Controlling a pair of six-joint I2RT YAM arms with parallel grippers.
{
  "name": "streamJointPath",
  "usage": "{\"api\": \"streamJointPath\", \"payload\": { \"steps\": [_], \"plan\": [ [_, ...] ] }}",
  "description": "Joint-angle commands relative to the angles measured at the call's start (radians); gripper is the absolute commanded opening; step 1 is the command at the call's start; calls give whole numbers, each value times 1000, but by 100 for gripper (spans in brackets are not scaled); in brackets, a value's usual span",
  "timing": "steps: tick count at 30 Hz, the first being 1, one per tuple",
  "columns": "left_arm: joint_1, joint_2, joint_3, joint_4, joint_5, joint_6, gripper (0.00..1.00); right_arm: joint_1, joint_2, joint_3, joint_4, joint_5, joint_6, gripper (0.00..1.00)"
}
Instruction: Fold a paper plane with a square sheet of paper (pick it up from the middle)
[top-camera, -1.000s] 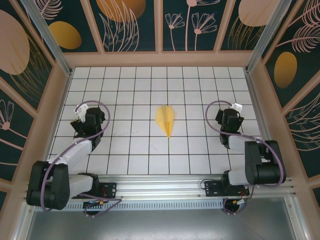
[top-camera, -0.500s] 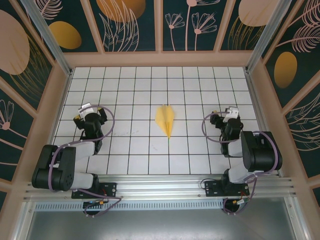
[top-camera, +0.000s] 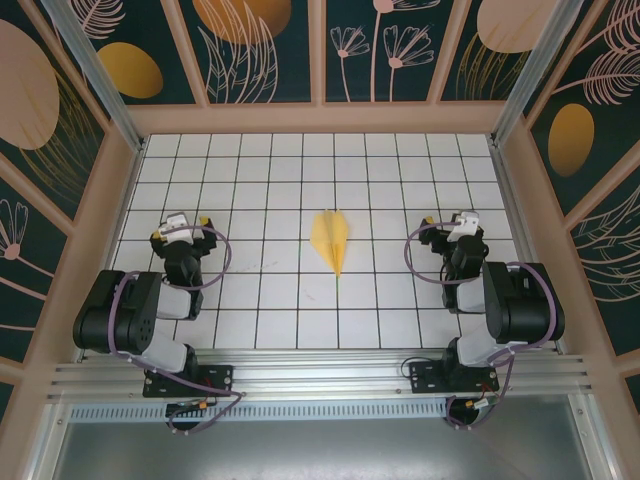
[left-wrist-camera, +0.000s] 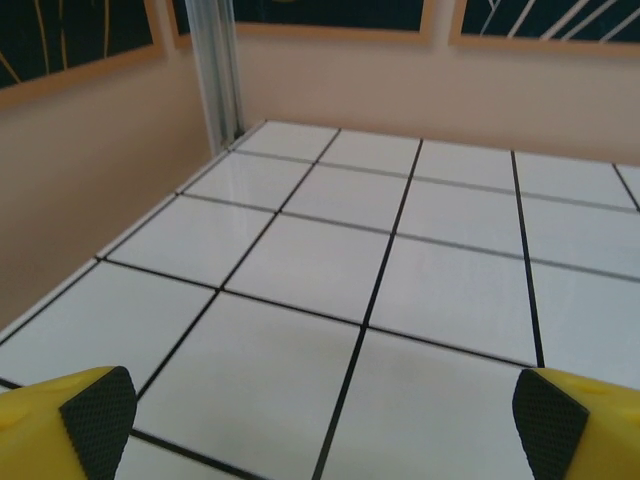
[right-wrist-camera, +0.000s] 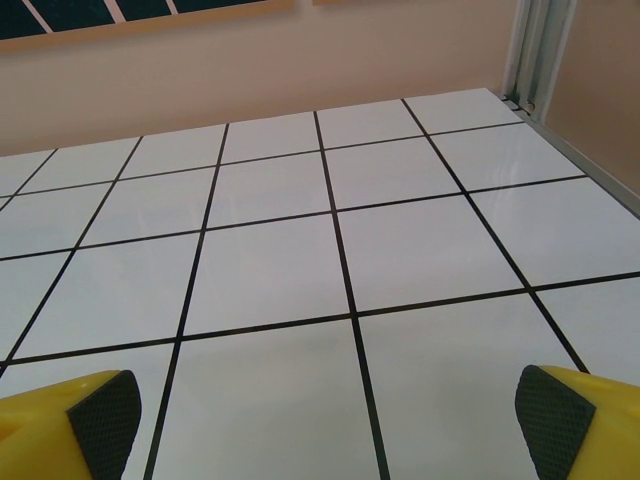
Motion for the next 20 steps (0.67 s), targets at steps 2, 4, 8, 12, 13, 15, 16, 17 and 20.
{"api": "streamJointPath", "payload": {
  "steps": [2, 4, 8, 12, 13, 15, 16, 17, 20],
  "plan": [
    [18, -2, -2, 106, 7, -18, 99, -6, 3, 14, 55, -20, 5, 99],
    [18, -10, -3, 99, 12, -18, 99, -8, 4, 15, 55, -20, 5, 99],
    [18, -11, -2, 95, 12, -17, 99, -8, 4, 16, 54, -22, 7, 99],
    [18, -10, -1, 95, 12, -18, 99, -8, 4, 16, 54, -22, 7, 99],
    [17, -8, 0, 91, 13, -17, 99, -8, 4, 16, 54, -23, 7, 99],
    [18, -7, 6, 84, 13, -18, 99, -8, 4, 16, 54, -22, 7, 99],
    [18, -7, 5, 85, 14, -18, 99, -8, 4, 16, 54, -22, 7, 99],
    [18, -6, 6, 85, 13, -18, 99, -8, 4, 17, 55, -23, 7, 99],
    [18, -10, -1, 93, 14, -16, 99, -8, 4, 16, 54, -22, 7, 99]
  ]
}}
